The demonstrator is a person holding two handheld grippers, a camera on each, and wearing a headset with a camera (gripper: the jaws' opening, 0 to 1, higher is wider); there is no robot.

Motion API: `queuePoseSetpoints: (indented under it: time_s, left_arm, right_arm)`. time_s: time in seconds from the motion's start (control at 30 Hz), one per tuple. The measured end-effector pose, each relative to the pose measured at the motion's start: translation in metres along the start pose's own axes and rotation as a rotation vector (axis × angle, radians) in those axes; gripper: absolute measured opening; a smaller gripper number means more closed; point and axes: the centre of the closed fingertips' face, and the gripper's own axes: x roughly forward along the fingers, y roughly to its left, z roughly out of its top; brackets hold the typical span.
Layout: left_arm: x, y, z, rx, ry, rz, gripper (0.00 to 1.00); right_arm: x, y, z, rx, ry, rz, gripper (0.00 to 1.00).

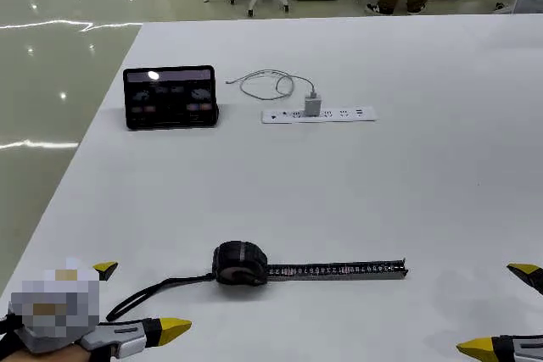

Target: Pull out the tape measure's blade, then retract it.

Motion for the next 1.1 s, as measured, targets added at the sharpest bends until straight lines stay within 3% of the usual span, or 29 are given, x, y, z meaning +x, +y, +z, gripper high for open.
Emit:
queuePoseSetpoints:
  time_s: [0.27,0.57,0.9,1.1]
  left_arm:
    - [0.0014,0.0005,0.0043,0.006,-0.011,-0.002,1.00]
    - [-0.0021,-0.0033,0.0003,-0.012,0.009,-0.029,1.00]
    - [-0.0036,0.0005,-0.0034,-0.017,0.020,-0.011,1.00]
    - [-0.0024,-0.0063,0.0025,-0.017,0.014,-0.013,1.00]
  right_arm:
    - [-0.0062,-0.0011,-0.0029,-0.004,0.008,-0.003,1.00]
    - [-0.0090,-0.0052,-0.0070,-0.005,0.019,-0.002,1.00]
    - [-0.0086,-0.0029,-0.0073,-0.015,0.025,0.013,1.00]
    - [-0.0103,-0.0051,-0.0056,-0.031,0.029,0.015,1.00]
